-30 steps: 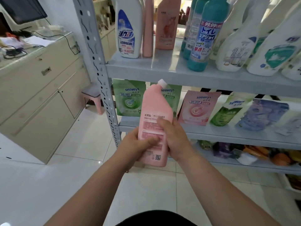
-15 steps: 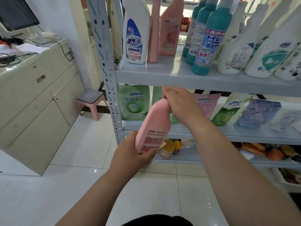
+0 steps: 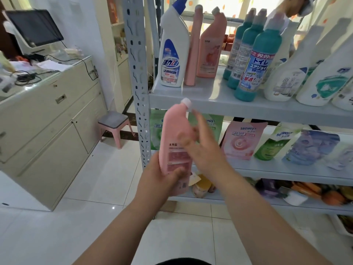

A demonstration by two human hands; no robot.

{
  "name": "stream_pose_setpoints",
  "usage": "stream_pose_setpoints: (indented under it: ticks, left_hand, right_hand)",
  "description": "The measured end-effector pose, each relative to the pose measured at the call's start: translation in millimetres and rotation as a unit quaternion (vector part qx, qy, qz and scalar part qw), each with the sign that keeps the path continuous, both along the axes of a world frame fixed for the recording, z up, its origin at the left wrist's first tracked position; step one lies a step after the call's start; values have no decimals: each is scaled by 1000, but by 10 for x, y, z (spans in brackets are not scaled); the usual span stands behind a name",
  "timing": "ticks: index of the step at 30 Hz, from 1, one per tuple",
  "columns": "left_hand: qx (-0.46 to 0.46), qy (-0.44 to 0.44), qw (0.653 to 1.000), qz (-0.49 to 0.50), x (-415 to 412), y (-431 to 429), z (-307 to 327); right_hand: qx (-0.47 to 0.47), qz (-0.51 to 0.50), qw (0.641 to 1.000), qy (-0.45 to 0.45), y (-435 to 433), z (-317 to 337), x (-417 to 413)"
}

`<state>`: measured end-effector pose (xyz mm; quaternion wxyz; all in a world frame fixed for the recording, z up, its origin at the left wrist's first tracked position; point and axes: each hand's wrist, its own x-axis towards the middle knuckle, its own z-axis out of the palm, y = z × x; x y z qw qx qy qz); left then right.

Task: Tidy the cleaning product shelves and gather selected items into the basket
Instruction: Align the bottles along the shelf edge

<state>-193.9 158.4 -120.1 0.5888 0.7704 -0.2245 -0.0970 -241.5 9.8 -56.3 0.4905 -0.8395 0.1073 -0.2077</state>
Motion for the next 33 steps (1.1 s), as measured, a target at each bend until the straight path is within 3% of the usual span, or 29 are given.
stream_pose_setpoints:
  ticks: [2,5,7,11,14,19,21,24,28,33]
  left_hand:
    - [0,-62,998,32,-16,-64,25]
    - [18,-163,986,-33,-88,-116,16]
    - [37,-174,981,-78,-86,-105,13]
    - [-60,-114,985,-112,36,-126,96]
    - [-95,-45,989,-104,112,-277,154]
    - [-87,-165,976,-116,194,-600,322]
    - [-41,-218,967,-126,313,-769,487]
    - [14,-226,967,-121,580,-1050,866]
    - [8,-249,965,-77,997,-1640,1347]
    - [75,-321,944,0,1592,-2579,1815]
  right_hand:
    - [74,36,996,22,196,-148,17]
    - [148,15,989,9,201,-160,94]
    - [192,7,981,-14,77,-103,116]
    - [436,4,895,-90,-151,-124,115]
    - [394,-27,913,-102,-287,-102,130]
    - [348,-70,926,-126,-608,142,165]
    - [358,-77,918,-153,-780,265,154]
    - [338,-86,923,-164,-1055,465,105]
    - [300,-79,934,-179,-1375,650,80]
    - [296,-49,933,-200,-1624,661,134]
